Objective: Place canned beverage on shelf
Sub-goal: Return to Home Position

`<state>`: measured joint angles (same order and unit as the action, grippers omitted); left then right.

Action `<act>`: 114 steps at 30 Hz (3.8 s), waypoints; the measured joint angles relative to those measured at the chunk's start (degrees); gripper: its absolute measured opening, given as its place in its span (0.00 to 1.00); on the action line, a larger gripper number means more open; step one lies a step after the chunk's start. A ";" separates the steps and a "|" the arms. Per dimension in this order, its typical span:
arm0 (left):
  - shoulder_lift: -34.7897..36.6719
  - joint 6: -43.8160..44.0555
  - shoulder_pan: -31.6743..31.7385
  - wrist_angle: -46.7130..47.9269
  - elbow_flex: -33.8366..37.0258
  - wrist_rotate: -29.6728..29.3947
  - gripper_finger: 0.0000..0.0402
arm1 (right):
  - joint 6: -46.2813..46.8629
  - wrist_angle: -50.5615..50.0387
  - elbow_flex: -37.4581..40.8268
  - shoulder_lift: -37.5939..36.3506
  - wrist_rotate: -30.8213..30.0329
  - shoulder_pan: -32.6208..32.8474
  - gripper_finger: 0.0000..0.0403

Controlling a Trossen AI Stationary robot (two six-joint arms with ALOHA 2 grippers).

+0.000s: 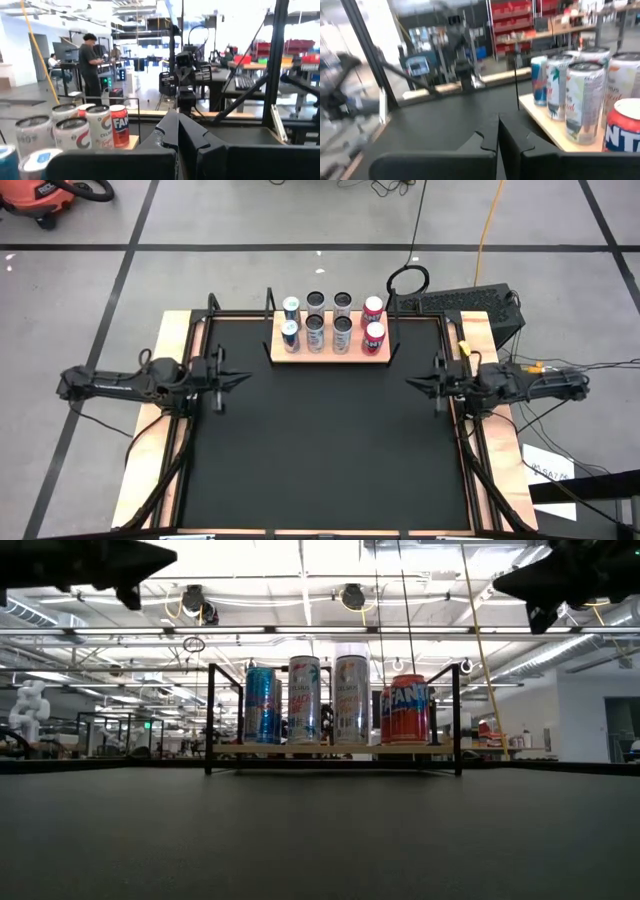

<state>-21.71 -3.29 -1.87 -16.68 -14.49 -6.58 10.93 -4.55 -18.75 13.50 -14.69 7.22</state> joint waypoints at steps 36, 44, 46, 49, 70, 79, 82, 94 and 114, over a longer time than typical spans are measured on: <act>18.07 5.60 -0.04 3.91 14.09 0.45 0.00 | 5.21 6.44 16.70 -12.33 1.43 -0.15 0.00; 21.72 5.00 -0.04 7.41 14.11 0.42 0.00 | 4.36 7.32 17.80 -13.14 2.52 -0.13 0.00; 21.69 4.41 -0.04 7.87 13.99 0.47 0.00 | 3.66 7.59 17.77 -13.51 2.52 -0.13 0.00; 21.70 4.00 -0.04 7.93 13.77 0.47 0.00 | 2.94 7.32 17.51 -13.43 2.55 -0.13 0.00; 21.46 4.33 -0.04 14.41 14.14 0.49 0.00 | 3.33 6.58 17.51 -13.33 2.78 -0.13 0.00; 21.48 4.33 -0.04 14.45 14.17 0.45 0.00 | 3.33 6.55 17.53 -13.33 2.78 -0.13 0.00; 21.48 4.34 -0.04 14.46 14.17 0.45 0.00 | 3.32 6.55 17.53 -13.33 2.78 -0.13 0.00; 21.48 4.35 -0.04 14.52 14.20 0.36 0.00 | 3.33 6.55 17.53 -13.33 2.81 -0.13 0.00; 21.48 4.36 -0.04 14.59 14.24 0.34 0.00 | 3.33 6.53 17.58 -13.33 2.82 -0.13 0.00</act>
<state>-0.23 1.07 -1.91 -2.09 -0.25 -6.24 14.26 1.98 -1.17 0.16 -11.87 7.09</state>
